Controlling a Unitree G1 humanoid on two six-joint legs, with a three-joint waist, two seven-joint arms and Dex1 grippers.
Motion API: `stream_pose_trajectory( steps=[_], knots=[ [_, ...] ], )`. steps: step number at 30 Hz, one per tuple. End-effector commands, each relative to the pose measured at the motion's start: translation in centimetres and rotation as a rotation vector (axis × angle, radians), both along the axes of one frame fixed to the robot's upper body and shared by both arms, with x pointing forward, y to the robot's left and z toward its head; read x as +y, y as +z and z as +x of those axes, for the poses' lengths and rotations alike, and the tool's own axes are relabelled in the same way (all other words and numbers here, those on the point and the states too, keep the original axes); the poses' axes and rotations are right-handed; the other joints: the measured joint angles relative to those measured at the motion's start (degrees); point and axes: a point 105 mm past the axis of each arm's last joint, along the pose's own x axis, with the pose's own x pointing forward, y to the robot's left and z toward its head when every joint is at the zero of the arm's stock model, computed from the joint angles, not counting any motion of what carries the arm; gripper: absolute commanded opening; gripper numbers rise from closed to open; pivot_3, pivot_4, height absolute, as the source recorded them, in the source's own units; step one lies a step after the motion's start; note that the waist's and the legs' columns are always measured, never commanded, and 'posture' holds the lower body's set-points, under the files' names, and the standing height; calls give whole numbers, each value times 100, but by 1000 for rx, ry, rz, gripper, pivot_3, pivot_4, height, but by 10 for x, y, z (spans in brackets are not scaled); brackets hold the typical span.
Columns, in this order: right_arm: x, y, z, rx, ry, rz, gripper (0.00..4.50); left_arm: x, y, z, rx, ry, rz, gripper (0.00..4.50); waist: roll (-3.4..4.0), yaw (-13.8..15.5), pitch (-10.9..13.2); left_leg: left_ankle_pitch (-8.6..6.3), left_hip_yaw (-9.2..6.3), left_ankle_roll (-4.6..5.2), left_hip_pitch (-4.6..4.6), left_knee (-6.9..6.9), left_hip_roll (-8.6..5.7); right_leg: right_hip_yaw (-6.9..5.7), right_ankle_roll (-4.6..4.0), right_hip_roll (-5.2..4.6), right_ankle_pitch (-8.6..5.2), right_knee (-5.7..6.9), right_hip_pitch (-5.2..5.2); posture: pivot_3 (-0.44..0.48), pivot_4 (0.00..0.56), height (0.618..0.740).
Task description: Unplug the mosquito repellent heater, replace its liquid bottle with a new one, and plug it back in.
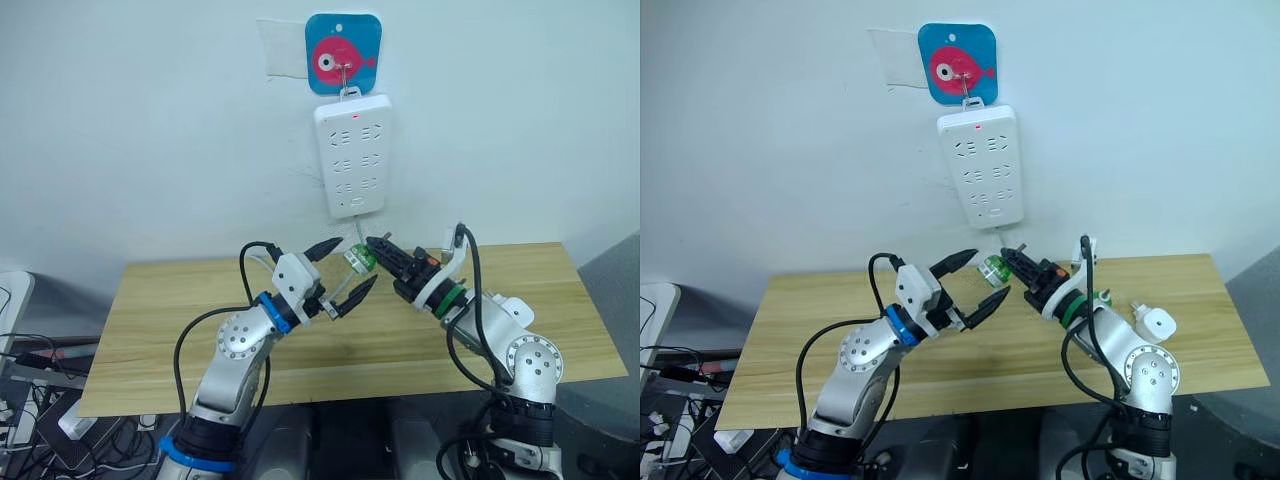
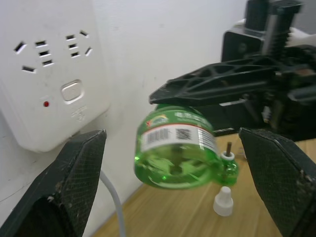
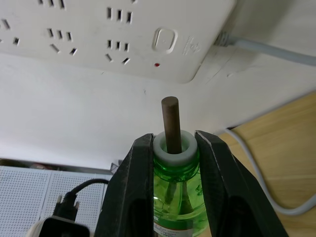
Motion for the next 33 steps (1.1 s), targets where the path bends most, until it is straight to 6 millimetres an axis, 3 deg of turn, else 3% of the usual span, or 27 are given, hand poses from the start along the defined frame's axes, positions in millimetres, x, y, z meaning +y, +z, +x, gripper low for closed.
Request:
stream_pose_trajectory(
  steps=[1,13,16,21,30,33],
  knots=[
    [1,16,-9,-57,23,38,866,-3,11,-2,-46,-13,-29,4500,0,-1,0,0,0,0,0,0,0,0,0,0,0,0,0,-65,234,740],
    [5,20,-10,-62,39,60,866,-4,17,0,-66,-15,-67,4500,0,-3,0,0,2,0,0,0,1,1,0,2,0,-2,1,-68,233,740],
    [4,20,-9,-60,36,63,866,-4,16,0,-59,-19,-70,3866,0,-3,0,0,2,0,0,0,2,0,0,2,0,-2,1,-66,230,740],
    [3,22,-7,-55,26,79,866,-3,14,0,-50,-12,-71,2311,0,-3,0,0,2,0,0,1,2,0,0,2,0,-3,2,-68,227,740],
    [7,22,-9,-60,47,56,866,-4,14,2,-48,-3,-75,2263,0,-2,0,0,2,1,0,1,3,0,0,4,0,-3,2,-66,220,740],
    [7,21,-10,-69,57,26,1843,-3,14,3,-47,4,-68,2263,0,-2,-1,0,3,0,0,1,3,0,0,4,0,-3,2,-67,218,740]
  ],
)
